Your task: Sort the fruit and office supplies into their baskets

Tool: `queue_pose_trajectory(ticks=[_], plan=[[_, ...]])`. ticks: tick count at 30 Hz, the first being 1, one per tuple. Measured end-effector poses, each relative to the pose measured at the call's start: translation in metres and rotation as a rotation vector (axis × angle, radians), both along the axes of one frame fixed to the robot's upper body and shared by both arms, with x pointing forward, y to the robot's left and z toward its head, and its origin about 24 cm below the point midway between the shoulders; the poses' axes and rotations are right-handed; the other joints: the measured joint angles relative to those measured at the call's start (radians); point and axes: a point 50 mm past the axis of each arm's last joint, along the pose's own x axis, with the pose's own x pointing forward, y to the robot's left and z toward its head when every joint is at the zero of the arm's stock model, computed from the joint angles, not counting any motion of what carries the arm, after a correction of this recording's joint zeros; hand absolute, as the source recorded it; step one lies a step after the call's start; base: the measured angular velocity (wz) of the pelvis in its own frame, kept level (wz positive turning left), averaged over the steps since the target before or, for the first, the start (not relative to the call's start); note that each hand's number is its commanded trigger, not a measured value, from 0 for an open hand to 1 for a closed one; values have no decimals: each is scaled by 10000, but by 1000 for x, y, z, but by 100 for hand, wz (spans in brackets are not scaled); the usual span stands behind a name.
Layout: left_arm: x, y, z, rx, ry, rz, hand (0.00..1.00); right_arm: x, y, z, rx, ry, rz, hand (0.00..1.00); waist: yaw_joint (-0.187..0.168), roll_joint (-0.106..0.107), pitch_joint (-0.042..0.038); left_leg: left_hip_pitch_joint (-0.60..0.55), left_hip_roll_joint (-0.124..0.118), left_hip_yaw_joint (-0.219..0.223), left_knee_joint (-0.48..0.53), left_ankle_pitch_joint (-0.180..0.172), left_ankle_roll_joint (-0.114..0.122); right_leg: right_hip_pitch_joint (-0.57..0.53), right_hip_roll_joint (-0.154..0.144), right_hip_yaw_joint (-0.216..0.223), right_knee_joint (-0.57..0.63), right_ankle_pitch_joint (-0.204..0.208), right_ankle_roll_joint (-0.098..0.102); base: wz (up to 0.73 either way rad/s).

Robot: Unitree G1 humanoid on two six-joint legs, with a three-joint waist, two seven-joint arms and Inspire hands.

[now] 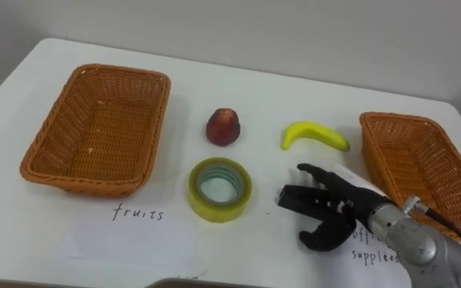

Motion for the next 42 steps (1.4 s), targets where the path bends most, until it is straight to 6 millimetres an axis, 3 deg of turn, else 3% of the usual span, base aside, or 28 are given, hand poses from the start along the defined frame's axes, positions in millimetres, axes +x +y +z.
queue_pose_trajectory(ticks=[32, 42], plan=[[3, 6, 2, 198, 258, -3, 0, 3, 9, -4, -680, 1116, 585, 0, 1, -119, -14, -11, 87, -16, 51, -1, 2, 26, -58, -91, 31, 115, -9, 0], [9, 5, 2, 374, 102, 59, 0, 2, 7, -5, -787, 1313, 484, 0, 197, -116, -14, 19, 101, -15, 65, 4, -6, 56, -43, -86, 33, 134, -25, 0]])
